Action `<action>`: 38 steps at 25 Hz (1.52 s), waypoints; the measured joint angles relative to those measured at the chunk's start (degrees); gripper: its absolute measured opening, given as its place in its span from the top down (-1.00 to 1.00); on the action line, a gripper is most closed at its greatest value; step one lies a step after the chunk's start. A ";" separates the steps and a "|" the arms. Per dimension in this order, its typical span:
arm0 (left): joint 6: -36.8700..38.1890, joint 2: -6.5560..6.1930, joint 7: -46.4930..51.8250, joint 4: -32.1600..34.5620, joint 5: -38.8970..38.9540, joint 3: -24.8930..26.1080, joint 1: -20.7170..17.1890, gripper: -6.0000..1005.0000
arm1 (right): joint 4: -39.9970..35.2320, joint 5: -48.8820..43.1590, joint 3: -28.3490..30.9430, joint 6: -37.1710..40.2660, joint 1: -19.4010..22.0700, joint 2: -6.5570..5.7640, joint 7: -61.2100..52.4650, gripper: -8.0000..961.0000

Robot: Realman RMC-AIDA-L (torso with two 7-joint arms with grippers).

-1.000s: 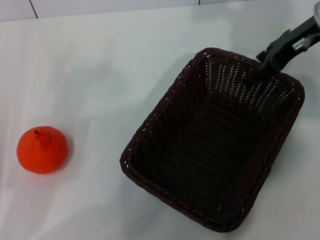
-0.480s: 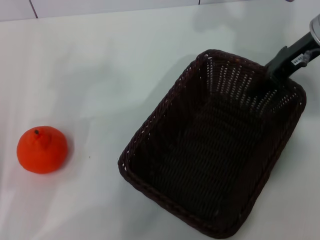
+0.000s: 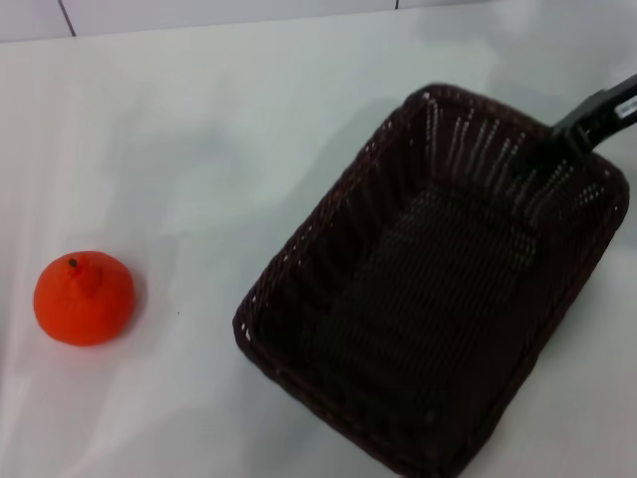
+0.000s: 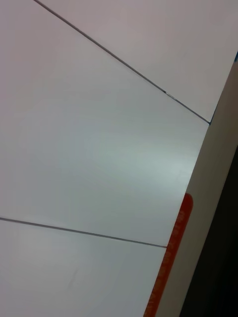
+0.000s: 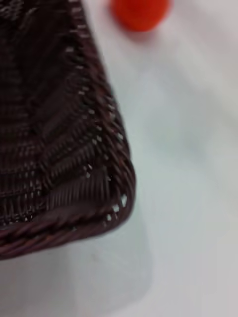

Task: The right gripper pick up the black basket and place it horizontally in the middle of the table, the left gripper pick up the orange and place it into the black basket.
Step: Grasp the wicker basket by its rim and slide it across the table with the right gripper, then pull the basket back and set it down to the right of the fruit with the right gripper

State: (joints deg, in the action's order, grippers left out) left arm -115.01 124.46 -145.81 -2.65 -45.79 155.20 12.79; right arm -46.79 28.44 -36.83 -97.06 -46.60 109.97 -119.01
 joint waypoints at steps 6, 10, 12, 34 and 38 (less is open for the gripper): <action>0.21 -0.16 0.00 -0.21 0.00 -0.30 0.56 -0.55 | 6.32 4.22 11.23 0.46 1.75 -1.90 -1.17 0.65; 0.23 -0.22 0.00 -0.31 0.00 -0.29 0.88 -0.55 | 9.74 11.83 15.35 1.97 4.89 -2.56 -2.32 0.65; 0.24 -0.26 0.00 -0.32 0.00 -0.28 1.05 -0.55 | 11.13 14.46 15.83 3.65 6.30 -2.62 -3.67 0.65; 0.62 -0.35 -0.43 -1.11 0.18 -0.25 1.36 -0.55 | 18.63 19.83 15.51 20.23 8.61 4.69 -10.91 0.64; 0.68 -0.36 -0.44 -1.13 0.17 -0.25 1.35 -0.55 | 18.80 19.80 15.45 21.25 8.48 4.63 -11.83 0.55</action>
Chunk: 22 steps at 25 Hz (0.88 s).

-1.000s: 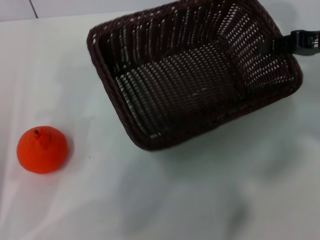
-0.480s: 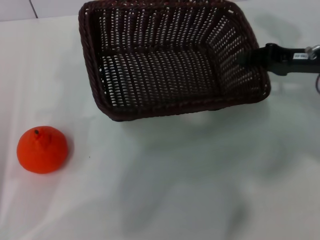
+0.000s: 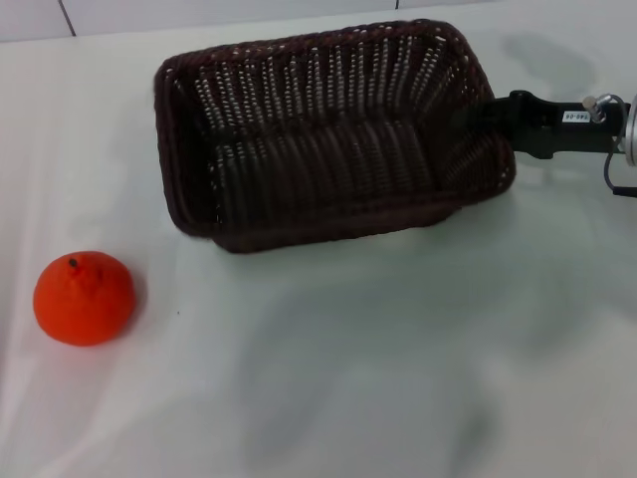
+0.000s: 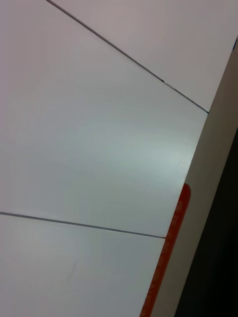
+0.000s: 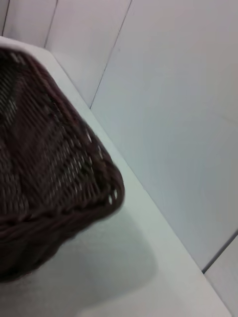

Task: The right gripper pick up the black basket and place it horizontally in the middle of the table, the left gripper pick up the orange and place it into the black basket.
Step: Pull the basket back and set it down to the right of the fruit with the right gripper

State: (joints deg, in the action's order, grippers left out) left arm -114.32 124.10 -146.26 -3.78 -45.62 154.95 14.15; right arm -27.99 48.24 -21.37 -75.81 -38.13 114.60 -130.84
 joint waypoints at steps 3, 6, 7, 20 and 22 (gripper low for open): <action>0.02 0.00 0.00 0.00 -0.14 -0.08 -0.21 -0.55 | -0.01 0.05 -0.02 -0.16 0.15 0.00 0.01 0.29; 0.25 0.00 0.12 0.00 -0.22 -0.85 -0.97 -0.55 | -0.04 0.08 -0.01 -0.71 0.44 -0.12 0.04 0.04; 0.70 -0.02 0.22 0.00 -0.23 -1.48 -1.47 -0.55 | -0.06 0.08 0.05 -0.89 0.54 -0.20 0.07 -0.04; 16.12 -3.58 0.40 -7.90 -0.80 -29.80 -9.81 -0.55 | -2.35 12.90 0.60 2.89 4.22 -3.46 3.71 -0.44; 18.63 -5.33 0.45 -7.92 -1.92 -35.85 -9.86 -0.55 | -2.31 13.62 0.61 4.42 4.09 -3.47 3.81 -0.44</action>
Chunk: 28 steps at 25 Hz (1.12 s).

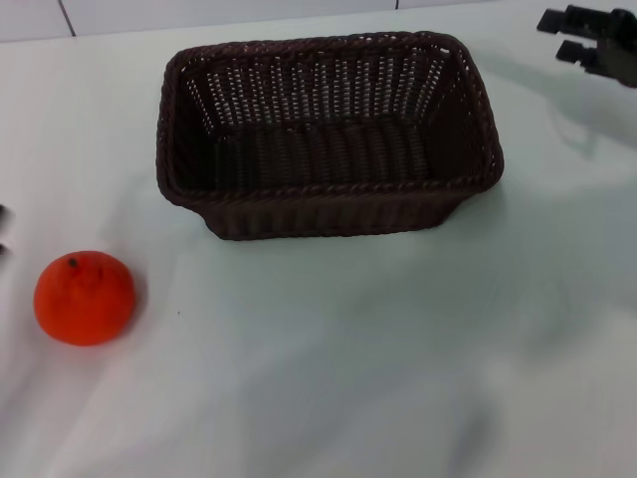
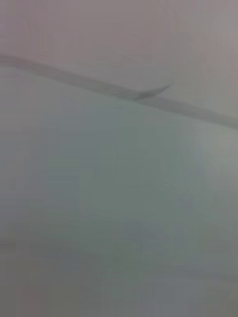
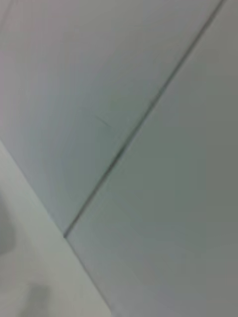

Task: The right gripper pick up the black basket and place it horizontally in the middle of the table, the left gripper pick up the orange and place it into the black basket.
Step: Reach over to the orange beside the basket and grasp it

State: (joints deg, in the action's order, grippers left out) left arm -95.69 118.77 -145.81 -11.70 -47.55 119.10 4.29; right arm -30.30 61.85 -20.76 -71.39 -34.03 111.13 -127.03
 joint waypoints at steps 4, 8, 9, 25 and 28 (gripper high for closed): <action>4.57 -1.46 0.14 0.37 -3.34 -6.07 0.71 -0.55 | 0.37 0.31 -0.09 2.60 -1.10 0.24 0.35 -0.44; 8.54 -1.24 0.17 0.37 -5.45 -6.72 0.84 -0.55 | 0.55 0.35 -0.14 3.25 -2.14 0.68 1.01 -0.44; 9.53 -1.11 0.17 0.37 -5.59 -6.77 0.84 -0.55 | 0.58 0.50 -0.08 3.29 -2.25 0.72 1.06 -0.44; 14.64 -0.63 -0.01 -0.91 -6.01 -6.10 0.98 -0.15 | 0.78 2.48 -0.12 3.30 -1.67 1.36 1.62 -0.43; 13.13 -0.64 0.11 -1.49 -5.96 -6.10 1.00 0.00 | 0.78 2.48 -0.05 3.38 -1.52 1.42 2.03 -0.43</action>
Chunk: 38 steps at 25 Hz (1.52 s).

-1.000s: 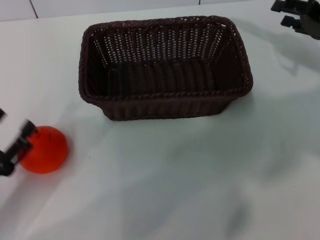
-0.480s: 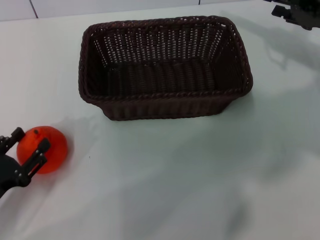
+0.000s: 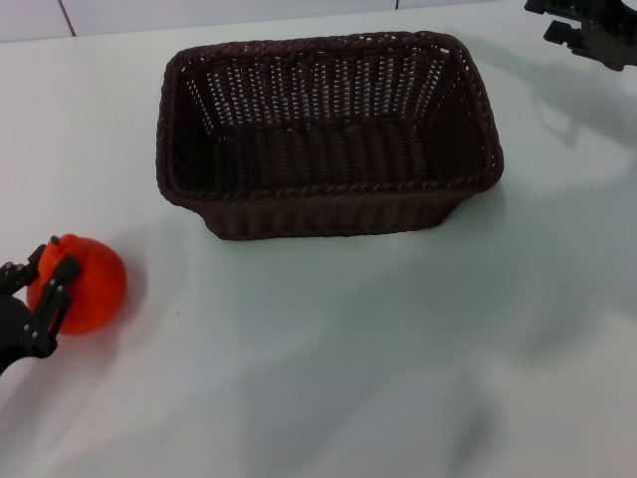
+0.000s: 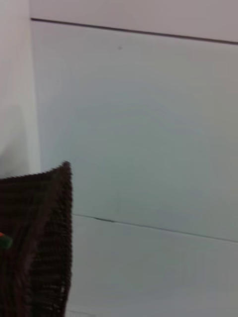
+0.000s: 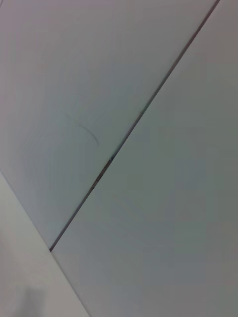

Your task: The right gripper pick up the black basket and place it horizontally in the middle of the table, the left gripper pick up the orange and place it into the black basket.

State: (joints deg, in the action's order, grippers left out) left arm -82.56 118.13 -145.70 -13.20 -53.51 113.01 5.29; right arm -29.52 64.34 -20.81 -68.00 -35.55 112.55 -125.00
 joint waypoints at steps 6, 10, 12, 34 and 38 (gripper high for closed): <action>-2.89 -0.10 0.69 -0.25 0.13 0.67 0.70 0.47 | -0.02 0.02 0.11 0.25 0.20 0.12 0.39 -0.43; -6.34 0.07 1.88 -0.55 0.15 2.80 1.54 0.58 | -0.02 1.09 0.15 0.58 0.63 0.12 1.24 -0.43; -9.32 0.64 2.76 -1.62 0.16 5.04 2.31 0.62 | 0.31 1.98 0.16 0.64 0.83 0.15 2.13 -0.43; 3.72 5.95 16.01 -9.13 -0.97 1.92 22.11 0.39 | 2.83 10.00 0.10 1.06 0.77 2.15 14.13 -0.43; 1.42 6.14 15.64 -10.17 -0.51 4.11 20.29 0.05 | 2.98 14.01 0.12 1.13 0.81 2.92 19.15 -0.42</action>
State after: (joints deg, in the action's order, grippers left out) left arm -81.14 124.27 -130.06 -23.37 -54.02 117.12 25.58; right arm -26.53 78.35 -20.69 -66.87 -34.74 115.47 -105.85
